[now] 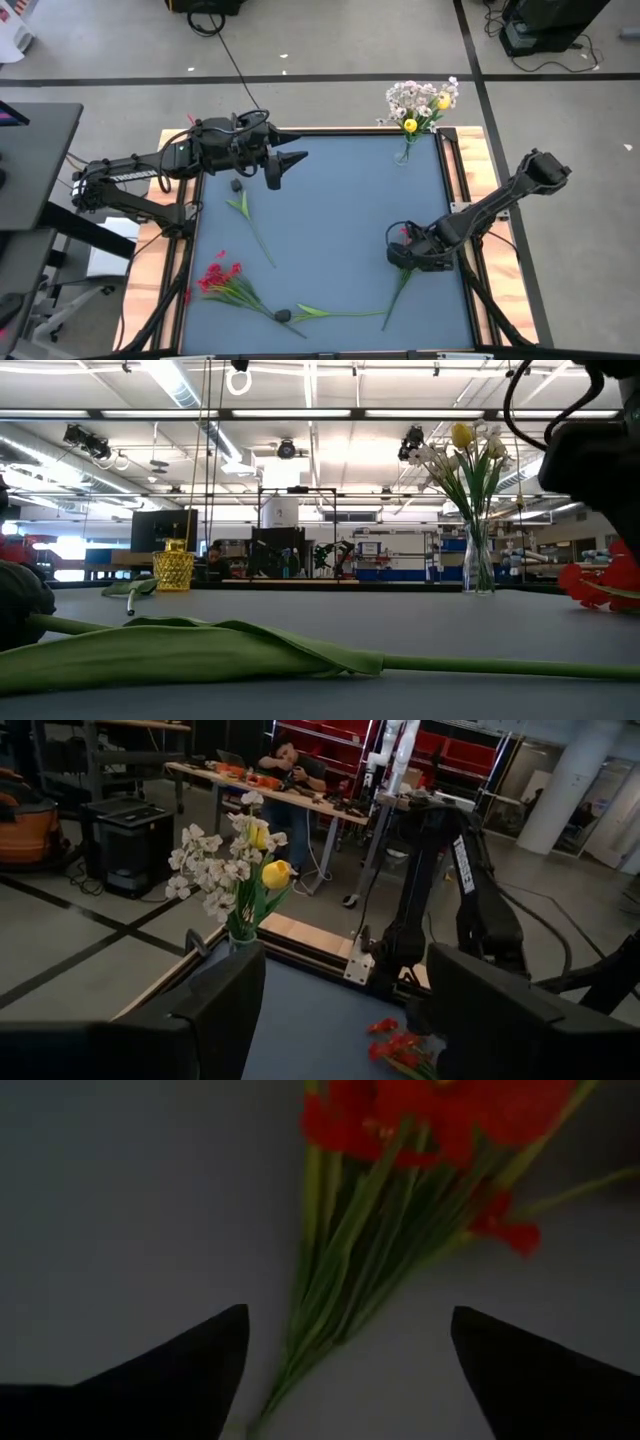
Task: Sort flowers into vase by color
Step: Put the right red flowers into the yellow vase
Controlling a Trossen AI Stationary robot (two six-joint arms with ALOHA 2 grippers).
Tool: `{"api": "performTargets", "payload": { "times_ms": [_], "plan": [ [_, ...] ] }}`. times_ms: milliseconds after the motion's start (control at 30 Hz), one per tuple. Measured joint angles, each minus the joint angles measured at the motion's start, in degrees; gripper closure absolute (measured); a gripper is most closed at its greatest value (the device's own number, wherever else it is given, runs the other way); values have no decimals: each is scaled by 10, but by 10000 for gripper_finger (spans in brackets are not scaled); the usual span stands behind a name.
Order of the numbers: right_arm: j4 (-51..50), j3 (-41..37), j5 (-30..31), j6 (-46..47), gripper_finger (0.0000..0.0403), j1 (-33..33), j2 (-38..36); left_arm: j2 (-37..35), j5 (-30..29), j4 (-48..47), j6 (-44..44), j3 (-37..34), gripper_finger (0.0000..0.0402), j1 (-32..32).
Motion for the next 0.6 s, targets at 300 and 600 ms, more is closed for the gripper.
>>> {"api": "performTargets", "payload": {
  "times_ms": [300,600],
  "plan": [
    [19,2,2,-10,76,-13,98,0,0,-1,-3,0,118,0],
    [-15,26,93,-42,281,-10,87,0,1,-1,-5,0,118,0]
  ]
}}
